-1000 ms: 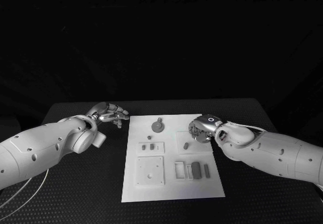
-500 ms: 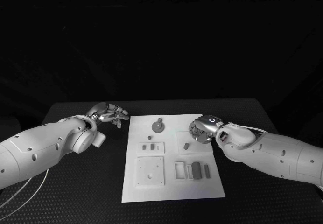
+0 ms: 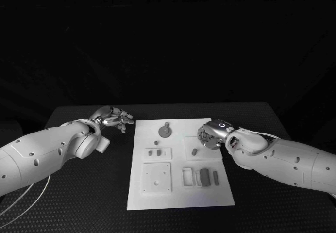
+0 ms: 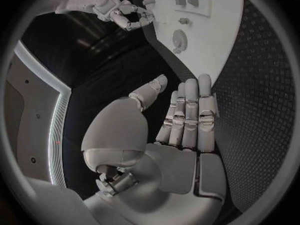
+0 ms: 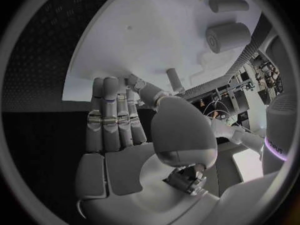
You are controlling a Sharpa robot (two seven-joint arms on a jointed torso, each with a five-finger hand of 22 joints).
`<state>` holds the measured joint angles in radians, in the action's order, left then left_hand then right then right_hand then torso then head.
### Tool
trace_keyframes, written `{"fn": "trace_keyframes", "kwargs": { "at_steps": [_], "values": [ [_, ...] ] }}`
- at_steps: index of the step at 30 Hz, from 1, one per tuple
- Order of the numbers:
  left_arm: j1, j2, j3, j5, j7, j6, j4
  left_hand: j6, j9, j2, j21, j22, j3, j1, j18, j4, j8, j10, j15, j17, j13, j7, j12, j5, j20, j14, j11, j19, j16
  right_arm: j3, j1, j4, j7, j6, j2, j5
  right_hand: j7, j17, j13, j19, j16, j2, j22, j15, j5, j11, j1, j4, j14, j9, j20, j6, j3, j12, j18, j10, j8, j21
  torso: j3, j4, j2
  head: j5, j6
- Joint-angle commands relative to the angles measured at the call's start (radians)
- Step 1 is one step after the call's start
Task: Assemble the parts on the task board
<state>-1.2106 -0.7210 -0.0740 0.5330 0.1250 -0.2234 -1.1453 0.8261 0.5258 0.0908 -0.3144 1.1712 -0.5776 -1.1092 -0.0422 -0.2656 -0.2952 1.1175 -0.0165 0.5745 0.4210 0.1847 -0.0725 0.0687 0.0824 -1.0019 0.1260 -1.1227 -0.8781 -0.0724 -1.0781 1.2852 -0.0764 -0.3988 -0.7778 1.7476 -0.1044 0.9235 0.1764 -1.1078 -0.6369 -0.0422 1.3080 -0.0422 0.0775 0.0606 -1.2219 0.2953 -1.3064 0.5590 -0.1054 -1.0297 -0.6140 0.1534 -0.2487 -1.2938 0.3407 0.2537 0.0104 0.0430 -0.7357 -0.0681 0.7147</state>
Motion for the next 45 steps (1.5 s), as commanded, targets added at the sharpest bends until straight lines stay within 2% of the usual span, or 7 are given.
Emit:
{"fn": "trace_keyframes", "kwargs": {
  "at_steps": [1,9,24,29,32,36,45],
  "values": [
    [-0.001,0.002,0.001,-0.008,0.004,0.013,0.0,-0.002,0.002,-0.003,0.002,0.001,0.006,0.009,-0.044,-0.001,0.004,-0.006,0.001,0.002,-0.001,0.007,0.003,0.002,0.001,-0.008,-0.003,-0.009,-0.003,0.004,0.006,0.014,0.012,0.042,-0.004,-0.011,-0.001,0.002,0.001,-0.008,-0.006,-0.003,0.003,-0.007,0.003,-0.001,-0.007,-0.001,-0.003,0.016,0.002,-0.007,-0.001,0.003,-0.013,-0.005,0.005,0.001,0.0007,0.0007,0.0,0.001,0.001],
    [-0.001,0.002,0.001,-0.008,0.002,0.016,0.005,-0.002,0.002,-0.003,0.001,0.004,0.007,0.009,-0.045,-0.001,0.004,-0.007,0.002,0.006,-0.001,0.007,0.002,0.003,0.002,-0.013,-0.004,-0.013,-0.005,0.013,-0.021,0.04,0.014,0.055,-0.022,-0.044,-0.001,0.002,0.002,-0.008,-0.007,-0.004,0.004,-0.007,0.003,-0.001,-0.006,-0.002,-0.004,0.017,0.002,-0.008,-0.001,0.002,-0.013,-0.007,0.005,0.001,0.001,-0.0015,0.001,0.001,-0.002],
    [-0.001,0.002,0.001,-0.008,0.001,0.021,0.011,-0.004,0.002,-0.002,0.001,0.005,0.007,0.01,-0.046,0.0,0.004,-0.008,0.002,0.008,-0.002,0.007,0.003,0.003,0.002,-0.014,-0.004,-0.015,-0.005,0.025,-0.031,0.057,0.023,0.084,-0.034,-0.089,-0.001,0.002,0.003,-0.007,-0.008,-0.004,0.005,-0.007,0.003,-0.001,-0.004,-0.002,-0.003,0.02,0.001,-0.007,0.0,0.001,-0.013,-0.008,0.005,0.0,0.0006,0.0,0.0,0.001,0.0],
    [-0.001,0.002,0.001,-0.008,0.001,0.021,0.013,-0.004,0.002,-0.002,0.002,0.005,0.007,0.01,-0.046,0.0,0.004,-0.01,0.001,0.009,-0.002,0.007,0.003,0.003,0.002,-0.014,-0.003,-0.015,-0.005,0.044,-0.035,0.112,0.034,0.094,-0.051,-0.165,-0.001,0.002,0.004,-0.007,-0.008,-0.004,0.005,-0.007,0.003,-0.001,-0.003,-0.002,-0.002,0.021,0.001,-0.007,0.0,0.0,-0.013,-0.008,0.005,-0.001,0.0006,-0.0008,0.0,0.004,0.001],
    [-0.001,0.002,0.001,-0.008,0.001,0.019,0.013,-0.004,0.002,-0.002,0.002,0.005,0.007,0.01,-0.046,0.0,0.004,-0.011,0.001,0.009,-0.002,0.007,0.004,0.003,0.002,-0.014,-0.003,-0.015,-0.005,0.056,-0.039,0.167,0.042,0.094,-0.06,-0.195,-0.002,0.002,0.004,-0.007,-0.008,-0.003,0.006,-0.007,0.003,-0.001,-0.002,-0.002,-0.002,0.021,0.001,-0.006,0.0,-0.001,-0.013,-0.008,0.005,-0.002,0.0005,-0.0025,0.0,0.016,0.001],
    [-0.001,0.002,0.001,-0.008,0.002,0.015,0.012,-0.004,0.002,-0.002,0.002,0.006,0.007,0.01,-0.046,0.0,0.004,-0.011,0.001,0.01,-0.003,0.007,0.004,0.003,0.002,-0.014,-0.003,-0.015,-0.005,0.058,-0.048,0.215,0.045,0.093,-0.059,-0.208,-0.002,0.001,0.004,-0.006,-0.008,-0.002,0.006,-0.007,0.003,-0.001,-0.001,-0.002,-0.001,0.022,0.001,-0.005,0.0,-0.002,-0.013,-0.008,0.004,-0.002,0.0023,-0.0013,0.001,0.031,-0.001],
    [-0.002,0.008,0.001,-0.019,0.01,-0.001,0.011,-0.003,0.003,-0.001,0.002,0.006,0.008,0.011,-0.046,0.0,0.003,-0.011,0.001,0.011,-0.003,0.007,0.003,0.003,0.002,-0.015,-0.003,-0.016,-0.005,0.055,-0.064,0.237,0.048,0.12,0.032,-0.184,-0.003,0.001,0.005,-0.006,-0.008,-0.001,0.007,-0.006,0.003,-0.001,0.001,-0.002,0.0,0.024,0.001,-0.003,0.0,-0.004,-0.013,-0.008,0.004,-0.004,0.0039,0.0013,0.001,0.062,0.001]
  ]
}}
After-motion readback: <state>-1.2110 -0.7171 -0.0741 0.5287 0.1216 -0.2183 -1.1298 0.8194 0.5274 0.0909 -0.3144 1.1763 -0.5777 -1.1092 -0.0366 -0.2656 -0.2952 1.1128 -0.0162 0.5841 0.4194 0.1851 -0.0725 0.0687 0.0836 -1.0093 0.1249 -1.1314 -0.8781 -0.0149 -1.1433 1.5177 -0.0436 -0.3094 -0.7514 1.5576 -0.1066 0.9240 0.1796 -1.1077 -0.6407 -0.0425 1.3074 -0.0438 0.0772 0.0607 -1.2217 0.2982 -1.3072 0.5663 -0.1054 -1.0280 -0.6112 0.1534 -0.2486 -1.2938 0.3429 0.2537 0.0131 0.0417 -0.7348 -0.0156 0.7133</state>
